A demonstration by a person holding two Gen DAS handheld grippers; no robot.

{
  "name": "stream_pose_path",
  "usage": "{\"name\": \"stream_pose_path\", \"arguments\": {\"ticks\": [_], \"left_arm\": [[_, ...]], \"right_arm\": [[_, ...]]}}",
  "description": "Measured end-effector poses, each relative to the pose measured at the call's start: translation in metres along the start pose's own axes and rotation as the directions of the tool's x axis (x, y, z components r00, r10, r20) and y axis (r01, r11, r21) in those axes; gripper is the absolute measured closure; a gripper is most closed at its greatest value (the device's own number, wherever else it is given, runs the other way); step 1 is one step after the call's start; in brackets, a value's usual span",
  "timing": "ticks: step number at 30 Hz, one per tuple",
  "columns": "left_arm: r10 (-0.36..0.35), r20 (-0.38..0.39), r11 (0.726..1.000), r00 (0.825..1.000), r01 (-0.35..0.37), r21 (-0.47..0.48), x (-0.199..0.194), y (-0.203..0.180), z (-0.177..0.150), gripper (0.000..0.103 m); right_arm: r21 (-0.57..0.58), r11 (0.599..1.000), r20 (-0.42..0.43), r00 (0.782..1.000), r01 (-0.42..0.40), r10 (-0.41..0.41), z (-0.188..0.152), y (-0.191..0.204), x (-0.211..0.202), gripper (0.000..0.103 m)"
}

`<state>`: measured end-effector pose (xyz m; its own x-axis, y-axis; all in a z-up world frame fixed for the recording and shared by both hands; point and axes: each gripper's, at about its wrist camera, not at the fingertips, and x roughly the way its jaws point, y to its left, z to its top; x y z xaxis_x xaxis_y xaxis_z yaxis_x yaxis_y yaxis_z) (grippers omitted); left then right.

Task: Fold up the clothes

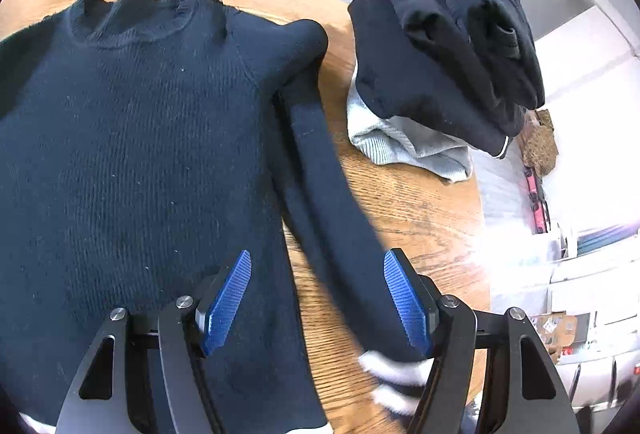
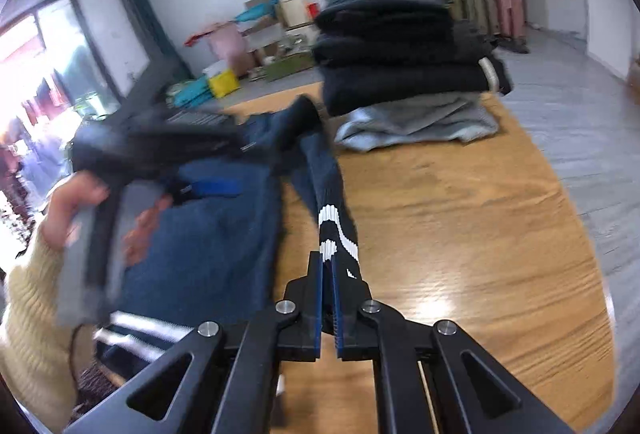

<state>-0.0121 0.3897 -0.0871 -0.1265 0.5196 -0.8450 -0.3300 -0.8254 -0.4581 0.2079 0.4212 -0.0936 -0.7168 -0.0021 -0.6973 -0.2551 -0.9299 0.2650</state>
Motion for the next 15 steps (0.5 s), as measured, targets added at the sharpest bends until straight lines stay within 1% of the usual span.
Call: {"name": "stream_pose_path", "arguments": {"ticks": [1,6,10,13,15], "left_arm": [[0.003,-0.011,1.0,1.0,-0.003,0.007,0.002,-0.002,0.0,0.033],[0.076,-0.055,0.995,0.996,-0.072,0.067,0.007,-0.011,0.0,0.033],[0.042,-0.066,0.998,0.997,-0.039,0.044,-0.001,0.003,-0.005,0.032],[0.028,-0.031,1.0,0.999,-0.027,0.009,-0.012,0.022,-0.01,0.032],[0.02,-0.01,0.999,1.0,-0.02,0.025,-0.019,0.033,-0.017,0.032]], "right_arm": [[-0.008,1.0,-0.002,1.0,-0.006,0.006,-0.005,0.005,-0.002,0.098],[-0.056,0.998,-0.018,0.999,-0.035,0.034,-0.015,0.025,-0.001,0.098],[-0.03,0.999,0.014,1.0,-0.022,0.023,-0.005,0.016,-0.004,0.098],[-0.012,1.0,0.053,0.998,-0.016,0.017,0.009,0.007,-0.013,0.098],[-0.02,1.0,0.083,0.996,-0.022,0.024,0.02,0.007,-0.021,0.098]]}}
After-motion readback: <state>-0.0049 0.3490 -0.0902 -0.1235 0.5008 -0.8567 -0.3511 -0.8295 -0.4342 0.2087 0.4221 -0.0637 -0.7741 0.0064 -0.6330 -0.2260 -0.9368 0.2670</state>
